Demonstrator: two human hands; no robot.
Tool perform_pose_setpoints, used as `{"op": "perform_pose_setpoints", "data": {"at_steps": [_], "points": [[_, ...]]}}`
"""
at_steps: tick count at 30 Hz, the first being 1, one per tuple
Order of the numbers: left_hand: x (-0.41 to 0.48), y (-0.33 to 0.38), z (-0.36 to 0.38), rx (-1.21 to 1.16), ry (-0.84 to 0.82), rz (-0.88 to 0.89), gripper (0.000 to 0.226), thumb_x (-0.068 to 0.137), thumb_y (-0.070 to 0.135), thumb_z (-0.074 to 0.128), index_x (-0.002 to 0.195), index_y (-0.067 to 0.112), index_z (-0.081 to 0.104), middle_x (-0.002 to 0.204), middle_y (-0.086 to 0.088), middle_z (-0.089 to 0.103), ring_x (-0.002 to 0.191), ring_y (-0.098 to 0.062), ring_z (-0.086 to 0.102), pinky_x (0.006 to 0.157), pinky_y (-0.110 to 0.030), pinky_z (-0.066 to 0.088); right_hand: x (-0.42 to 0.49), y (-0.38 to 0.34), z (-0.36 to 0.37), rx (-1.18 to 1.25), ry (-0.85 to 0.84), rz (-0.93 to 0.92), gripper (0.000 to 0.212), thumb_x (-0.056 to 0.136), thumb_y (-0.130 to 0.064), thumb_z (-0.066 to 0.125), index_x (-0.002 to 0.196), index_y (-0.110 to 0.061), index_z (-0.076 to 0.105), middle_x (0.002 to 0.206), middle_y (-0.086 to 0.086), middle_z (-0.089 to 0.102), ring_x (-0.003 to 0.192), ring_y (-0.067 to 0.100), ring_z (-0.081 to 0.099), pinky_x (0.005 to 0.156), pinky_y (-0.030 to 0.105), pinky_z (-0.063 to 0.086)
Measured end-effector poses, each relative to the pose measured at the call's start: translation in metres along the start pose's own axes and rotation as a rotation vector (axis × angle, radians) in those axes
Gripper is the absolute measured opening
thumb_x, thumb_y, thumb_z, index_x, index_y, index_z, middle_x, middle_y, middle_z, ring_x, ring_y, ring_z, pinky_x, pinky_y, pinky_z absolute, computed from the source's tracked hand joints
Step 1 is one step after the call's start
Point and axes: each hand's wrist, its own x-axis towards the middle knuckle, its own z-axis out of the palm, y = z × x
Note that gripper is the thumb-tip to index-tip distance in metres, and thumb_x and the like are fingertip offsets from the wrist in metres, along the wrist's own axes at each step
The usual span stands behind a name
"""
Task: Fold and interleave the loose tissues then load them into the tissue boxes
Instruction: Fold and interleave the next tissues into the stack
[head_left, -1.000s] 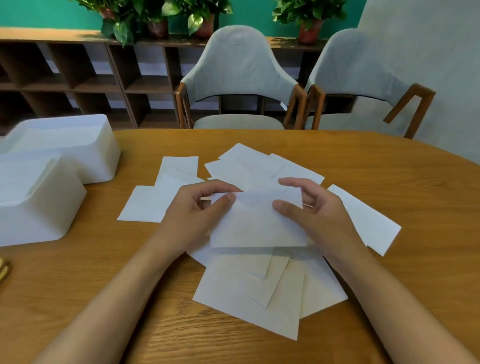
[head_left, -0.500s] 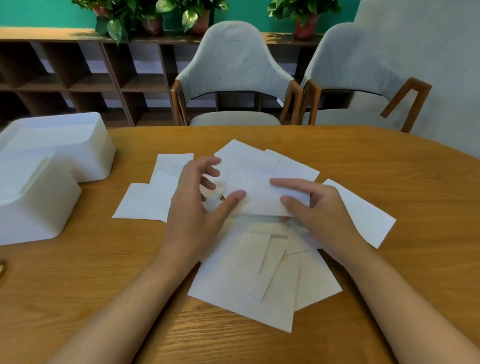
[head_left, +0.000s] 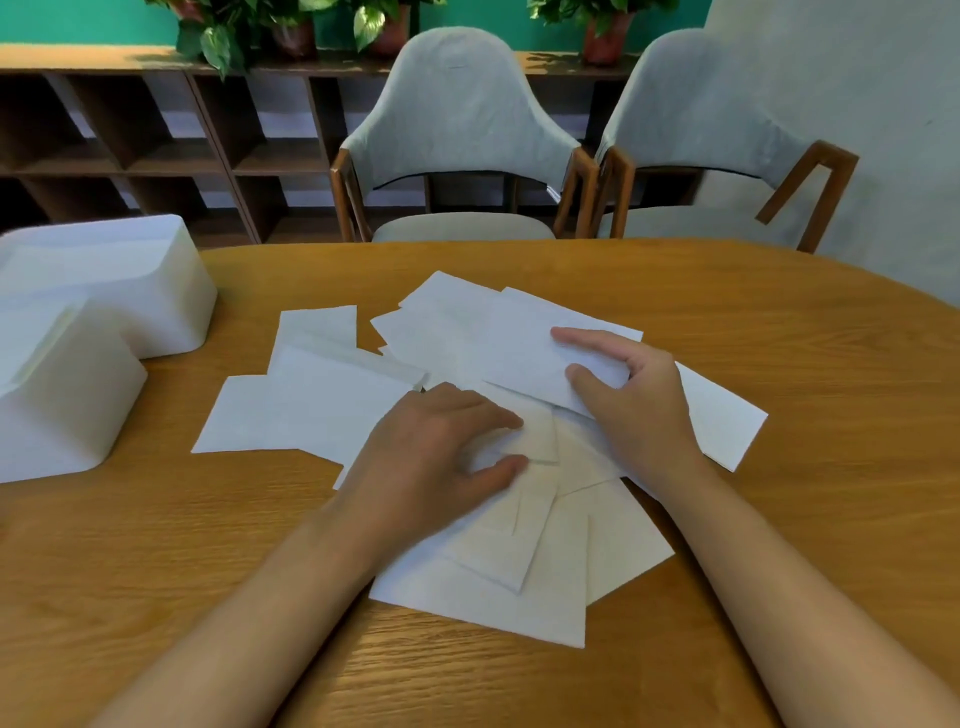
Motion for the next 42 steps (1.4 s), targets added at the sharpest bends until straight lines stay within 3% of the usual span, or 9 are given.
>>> {"op": "perform_pose_setpoints", "data": {"at_steps": [5, 7, 10, 14, 17, 19, 28, 34, 42], "points": [[0.0, -0.004, 0.0, 0.107, 0.097, 0.163, 0.017, 0.1, 0.027, 0.065, 0.106, 0.02, 0.079, 0.096, 0.007, 0.077, 0.085, -0.016, 0.069, 0.069, -0.037, 0.056, 0.0, 0.002, 0.001, -0.097, 0.002, -0.011, 0.032, 0.098, -0.013, 0.058, 0.121, -0.028, 0.073, 0.133, -0.014, 0.064, 0.097, -0.017, 0.057, 0.071, 0.002, 0.048], [-0.002, -0.002, -0.004, 0.034, 0.176, 0.119, 0.019, 0.1, 0.028, 0.06, 0.105, 0.019, 0.075, 0.094, 0.008, 0.075, 0.083, -0.013, 0.068, 0.068, -0.034, 0.057, 0.0, 0.0, -0.001, -0.051, -0.004, -0.004, 0.028, 0.099, -0.02, 0.06, 0.121, -0.03, 0.072, 0.131, -0.02, 0.063, 0.1, -0.022, 0.054, 0.08, 0.003, 0.047], [-0.004, 0.005, -0.013, -0.344, 0.247, -0.08, 0.005, 0.098, 0.025, 0.063, 0.098, 0.021, 0.066, 0.084, 0.013, 0.069, 0.08, -0.008, 0.066, 0.071, -0.025, 0.053, -0.002, -0.007, -0.004, 0.037, -0.043, -0.037, 0.031, 0.098, -0.043, 0.058, 0.124, -0.032, 0.07, 0.127, -0.027, 0.064, 0.12, -0.015, 0.05, 0.106, 0.021, 0.039], [-0.001, 0.004, -0.024, -0.771, 0.253, -0.285, 0.009, 0.102, 0.019, 0.057, 0.094, 0.019, 0.06, 0.057, 0.001, 0.039, 0.051, -0.014, 0.036, 0.051, -0.025, 0.03, -0.005, -0.016, -0.006, 0.099, -0.12, -0.047, 0.051, 0.091, -0.057, 0.046, 0.129, -0.032, 0.067, 0.131, -0.03, 0.061, 0.122, -0.018, 0.046, 0.093, 0.005, 0.031], [0.002, -0.002, -0.03, -0.944, 0.28, -0.367, 0.011, 0.099, 0.027, 0.055, 0.094, 0.022, 0.062, 0.074, -0.025, 0.053, 0.064, -0.042, 0.049, 0.055, -0.043, 0.038, -0.005, -0.019, -0.007, 0.126, -0.139, -0.046, 0.053, 0.091, -0.058, 0.043, 0.131, -0.032, 0.065, 0.126, -0.039, 0.059, 0.121, -0.021, 0.045, 0.086, -0.008, 0.029], [0.004, -0.001, -0.034, -1.066, 0.299, -0.422, 0.015, 0.096, 0.025, 0.051, 0.088, 0.026, 0.064, 0.084, -0.007, 0.065, 0.077, -0.026, 0.062, 0.062, -0.035, 0.045, -0.004, -0.021, -0.008, 0.119, -0.114, -0.054, 0.054, 0.091, -0.058, 0.041, 0.132, -0.032, 0.065, 0.119, -0.047, 0.056, 0.118, -0.024, 0.044, 0.084, -0.01, 0.028], [0.008, 0.001, -0.033, -1.16, 0.355, -0.605, 0.015, 0.107, 0.02, 0.044, 0.102, 0.011, 0.056, 0.084, 0.007, 0.069, 0.077, -0.003, 0.065, 0.065, -0.021, 0.051, -0.013, -0.029, 0.003, 0.156, -0.259, -0.044, 0.078, 0.073, -0.087, 0.048, 0.124, -0.032, 0.07, 0.13, -0.024, 0.064, 0.126, -0.002, 0.053, 0.108, 0.027, 0.041], [0.008, 0.001, -0.026, -1.1, 0.363, -0.67, 0.019, 0.107, 0.029, 0.049, 0.098, 0.02, 0.064, 0.093, 0.004, 0.07, 0.09, -0.011, 0.065, 0.081, -0.035, 0.048, -0.02, -0.026, 0.014, 0.136, -0.147, 0.043, 0.006, 0.087, -0.037, 0.075, 0.093, -0.039, 0.074, 0.101, -0.033, 0.068, 0.109, 0.003, 0.059, 0.091, 0.034, 0.054], [0.005, 0.007, -0.027, -1.01, 0.327, -0.727, 0.018, 0.093, 0.034, 0.075, 0.109, 0.026, 0.079, 0.096, 0.008, 0.081, 0.087, -0.013, 0.077, 0.07, -0.028, 0.062, -0.024, -0.03, 0.014, 0.166, -0.237, -0.027, 0.047, 0.079, -0.046, 0.072, 0.125, -0.044, 0.063, 0.117, -0.043, 0.053, 0.106, -0.017, 0.051, 0.077, 0.016, 0.054]]}}
